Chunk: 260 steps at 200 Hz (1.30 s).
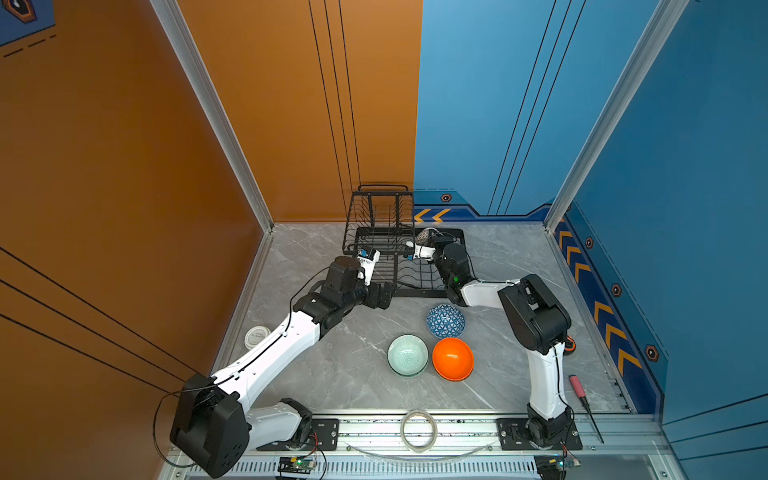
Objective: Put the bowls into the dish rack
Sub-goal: 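Carry the patterned bowl with the right gripper over the lower rack tier, then lower the patterned bowl upright into the rack's wire slots with the right gripper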
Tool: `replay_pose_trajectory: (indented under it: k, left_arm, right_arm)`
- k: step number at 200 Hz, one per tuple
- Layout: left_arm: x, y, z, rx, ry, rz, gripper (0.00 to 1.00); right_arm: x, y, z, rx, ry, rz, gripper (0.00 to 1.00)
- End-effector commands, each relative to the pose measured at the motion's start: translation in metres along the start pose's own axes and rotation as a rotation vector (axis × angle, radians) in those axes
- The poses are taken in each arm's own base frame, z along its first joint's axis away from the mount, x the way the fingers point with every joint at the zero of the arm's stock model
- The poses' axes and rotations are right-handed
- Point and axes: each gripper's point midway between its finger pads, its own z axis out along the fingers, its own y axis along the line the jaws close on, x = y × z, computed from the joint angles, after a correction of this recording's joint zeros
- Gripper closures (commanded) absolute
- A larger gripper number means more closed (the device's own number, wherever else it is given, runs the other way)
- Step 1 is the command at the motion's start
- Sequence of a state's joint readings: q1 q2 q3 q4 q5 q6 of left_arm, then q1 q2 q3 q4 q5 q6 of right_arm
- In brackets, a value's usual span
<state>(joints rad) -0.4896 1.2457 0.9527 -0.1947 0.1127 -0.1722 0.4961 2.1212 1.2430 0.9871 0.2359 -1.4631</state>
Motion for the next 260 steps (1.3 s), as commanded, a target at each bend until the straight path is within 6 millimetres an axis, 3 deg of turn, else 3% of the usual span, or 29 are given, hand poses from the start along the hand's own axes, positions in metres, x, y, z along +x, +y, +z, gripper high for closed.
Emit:
replay_pose_trajectory:
  k: [1,6,12,74,131,260]
  left_arm:
    - [-0.006,0.009,-0.004,-0.050,0.036,0.012,0.02]
    - [-0.002,0.009,-0.003,-0.053,0.050,0.013,0.02]
    - [-0.016,0.007,-0.007,-0.053,0.025,0.017,0.02]
    - [-0.028,0.007,-0.004,-0.059,0.043,0.027,0.02]
    - [-0.024,0.006,-0.004,-0.055,0.050,0.026,0.02]
    - [-0.021,0.006,-0.003,-0.053,0.057,0.022,0.02]
  right_arm:
    - [-0.010,-0.033,0.011,0.125,-0.041,0.018,1.00]
    - [-0.012,-0.033,0.013,0.125,-0.044,0.019,1.00]
    - [-0.014,-0.030,0.015,0.122,-0.048,0.018,1.00]
    - [-0.022,-0.019,0.037,0.134,-0.071,0.023,1.00]
    - [-0.024,-0.007,0.051,0.171,-0.072,0.031,1.00]
    - [-0.037,0.001,0.068,0.230,-0.091,0.049,1.00]
